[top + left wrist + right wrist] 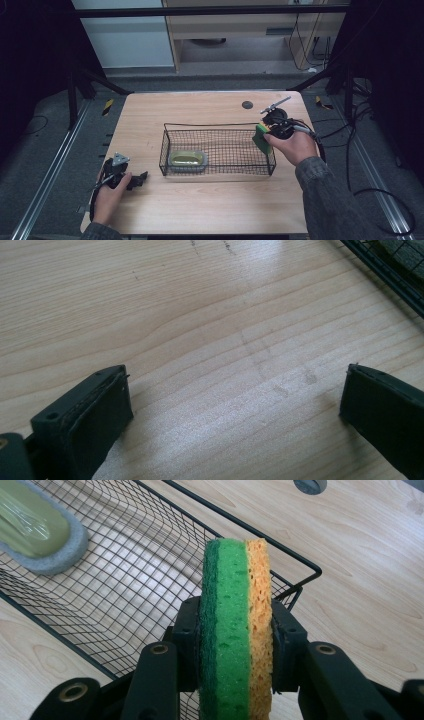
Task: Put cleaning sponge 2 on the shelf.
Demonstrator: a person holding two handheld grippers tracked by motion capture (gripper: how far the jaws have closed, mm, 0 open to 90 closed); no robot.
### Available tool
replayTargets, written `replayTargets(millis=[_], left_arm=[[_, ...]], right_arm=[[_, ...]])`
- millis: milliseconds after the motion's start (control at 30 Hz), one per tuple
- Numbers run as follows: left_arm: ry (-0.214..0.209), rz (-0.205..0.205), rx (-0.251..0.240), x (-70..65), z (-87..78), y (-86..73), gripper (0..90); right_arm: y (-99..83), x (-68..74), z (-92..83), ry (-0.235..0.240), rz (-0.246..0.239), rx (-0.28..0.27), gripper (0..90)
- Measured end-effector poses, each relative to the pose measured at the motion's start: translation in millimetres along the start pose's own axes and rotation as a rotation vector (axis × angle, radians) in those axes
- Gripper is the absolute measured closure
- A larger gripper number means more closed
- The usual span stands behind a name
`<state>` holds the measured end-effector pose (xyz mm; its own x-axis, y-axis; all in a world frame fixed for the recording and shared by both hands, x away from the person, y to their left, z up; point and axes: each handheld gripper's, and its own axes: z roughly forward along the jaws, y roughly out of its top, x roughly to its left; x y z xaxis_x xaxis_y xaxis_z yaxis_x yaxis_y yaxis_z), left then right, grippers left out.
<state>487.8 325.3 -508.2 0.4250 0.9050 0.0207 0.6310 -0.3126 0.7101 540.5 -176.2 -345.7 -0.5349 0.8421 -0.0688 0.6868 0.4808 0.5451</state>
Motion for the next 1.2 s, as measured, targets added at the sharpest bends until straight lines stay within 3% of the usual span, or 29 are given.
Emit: replayTargets(millis=[1200], left_arm=[[-0.002, 0.003, 0.002, 0.3, 0.0, 0.2, 0.0]], right_arm=[[-6.7, -4.9, 38.0, -0.005, 0.017, 0.06, 64.1]])
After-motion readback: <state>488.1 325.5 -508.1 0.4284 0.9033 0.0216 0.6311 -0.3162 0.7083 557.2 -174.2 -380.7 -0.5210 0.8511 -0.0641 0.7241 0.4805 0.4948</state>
